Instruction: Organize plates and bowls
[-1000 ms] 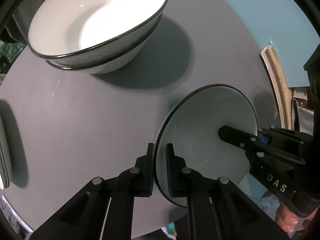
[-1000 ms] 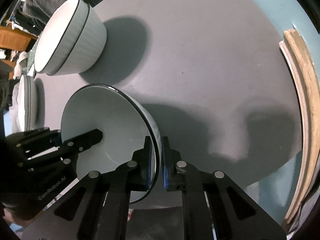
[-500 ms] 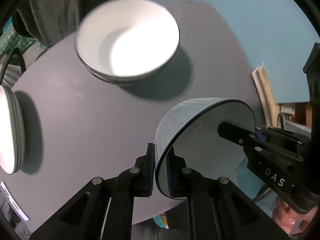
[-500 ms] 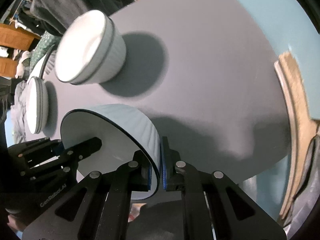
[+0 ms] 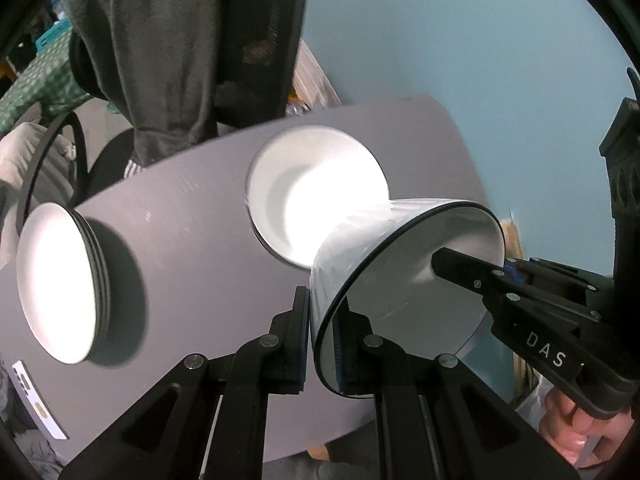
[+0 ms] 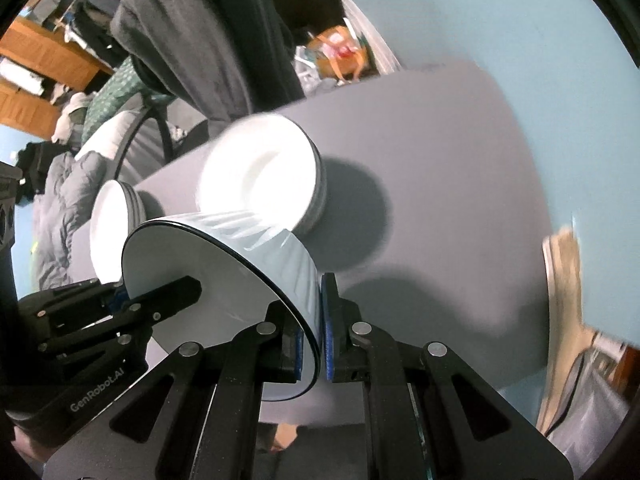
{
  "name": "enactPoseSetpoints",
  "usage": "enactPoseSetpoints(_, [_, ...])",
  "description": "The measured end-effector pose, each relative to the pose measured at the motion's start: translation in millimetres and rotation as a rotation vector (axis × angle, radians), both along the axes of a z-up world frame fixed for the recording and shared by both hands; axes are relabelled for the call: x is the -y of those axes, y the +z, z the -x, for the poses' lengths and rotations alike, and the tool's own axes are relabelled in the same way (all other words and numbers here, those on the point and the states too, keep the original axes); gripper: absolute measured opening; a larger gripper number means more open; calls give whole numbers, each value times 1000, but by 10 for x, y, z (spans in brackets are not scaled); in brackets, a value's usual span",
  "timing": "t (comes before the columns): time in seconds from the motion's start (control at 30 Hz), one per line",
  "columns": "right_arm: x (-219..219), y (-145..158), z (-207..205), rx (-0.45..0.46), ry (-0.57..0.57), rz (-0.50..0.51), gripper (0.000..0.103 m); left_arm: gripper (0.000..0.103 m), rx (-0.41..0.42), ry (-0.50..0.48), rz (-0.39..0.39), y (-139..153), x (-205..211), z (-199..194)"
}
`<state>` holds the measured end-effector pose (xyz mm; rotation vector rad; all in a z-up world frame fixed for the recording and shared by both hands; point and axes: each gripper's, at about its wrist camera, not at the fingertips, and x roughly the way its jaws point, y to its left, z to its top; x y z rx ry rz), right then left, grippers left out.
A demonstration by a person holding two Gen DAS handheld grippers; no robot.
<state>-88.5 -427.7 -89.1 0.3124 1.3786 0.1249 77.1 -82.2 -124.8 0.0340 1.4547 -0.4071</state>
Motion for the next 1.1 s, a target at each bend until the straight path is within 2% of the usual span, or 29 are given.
enactPoseSetpoints(0.2, [-106, -9, -286, 12, 31, 11, 8, 10, 28, 34, -23, -61, -9, -302])
enactPoseSetpoints(0.5, [-119, -149, -639, -33, 54, 38, 8, 10, 1, 50, -71, -255, 9, -618])
enactPoseSetpoints(0.9, [-127, -316, -773, -95, 54, 54, 8, 10, 3, 33, -146, -497, 41, -689])
enactPoseSetpoints(1.1, [-157, -292, -770, -98, 73, 82, 9, 10, 9, 25, -146, -516, 47, -687])
